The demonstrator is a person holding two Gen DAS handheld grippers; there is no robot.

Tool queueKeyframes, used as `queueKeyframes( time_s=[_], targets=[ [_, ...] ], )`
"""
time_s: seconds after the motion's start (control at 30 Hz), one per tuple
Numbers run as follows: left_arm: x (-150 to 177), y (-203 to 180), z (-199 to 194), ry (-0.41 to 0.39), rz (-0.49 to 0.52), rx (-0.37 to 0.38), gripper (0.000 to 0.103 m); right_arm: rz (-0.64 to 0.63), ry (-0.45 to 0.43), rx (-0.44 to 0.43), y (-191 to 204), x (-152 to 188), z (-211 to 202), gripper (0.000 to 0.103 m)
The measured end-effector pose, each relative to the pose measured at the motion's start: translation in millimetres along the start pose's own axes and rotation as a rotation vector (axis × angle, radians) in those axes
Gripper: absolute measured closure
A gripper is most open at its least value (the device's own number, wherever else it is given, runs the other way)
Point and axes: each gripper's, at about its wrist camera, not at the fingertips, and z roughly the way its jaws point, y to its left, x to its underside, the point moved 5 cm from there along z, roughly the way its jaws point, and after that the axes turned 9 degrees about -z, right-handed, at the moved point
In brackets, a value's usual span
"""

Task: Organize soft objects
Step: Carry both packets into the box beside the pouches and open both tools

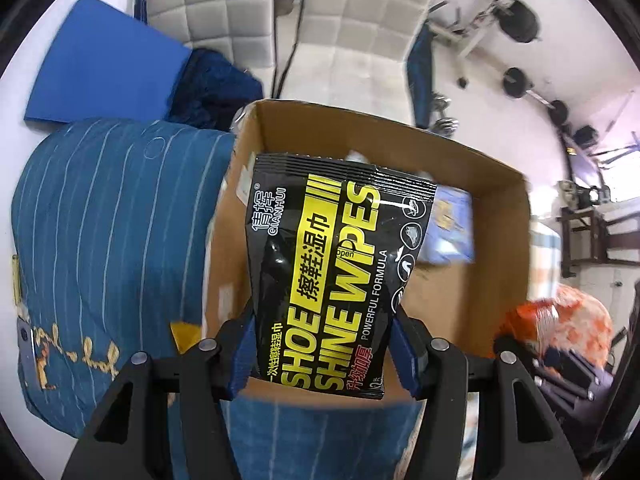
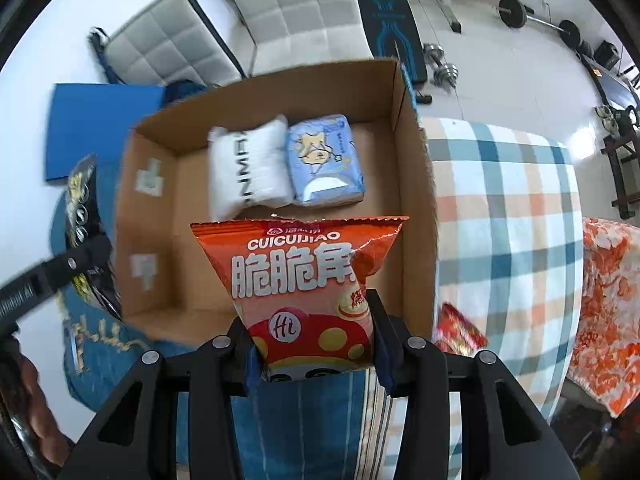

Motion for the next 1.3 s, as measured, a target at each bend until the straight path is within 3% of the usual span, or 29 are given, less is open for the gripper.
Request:
queueKeyframes(
  time_s=[0.13, 0.37, 0.7, 0.8, 0.97, 1.13, 1.3],
  targets=[
    [-30, 1, 35, 0.044, -0.015, -0.044, 0.048, -0.016, 0.067, 0.041, 2, -20, 44, 0.057],
    [-53, -7, 77, 0.108, 0.018, -0.097, 0.048, -0.034, 0.152, 0.083, 8, -37, 101, 0.057],
    [-62, -10, 115, 0.164, 0.034, -0.141, 0.047, -0.06, 0.22, 0.103, 10, -38, 136, 0.057],
    [-63, -12, 119, 0.167, 0.06, -0.17, 0.047, -0.074, 0.24, 0.119, 11, -38, 144, 0.057],
    [-62, -16, 123, 0.205, 0.044, -0.14, 0.044, -0.07, 0.261, 0.122, 8, -36, 151, 0.056],
    [-64, -14, 114, 0.191, 0.024, -0.128, 0.041, -0.089, 0.261, 0.125, 7, -37, 153, 0.055],
    [-60, -19, 92, 0.152, 0.064, -0.126, 0.034, -0.104, 0.241, 0.128, 7, -40, 141, 0.036]
  ],
)
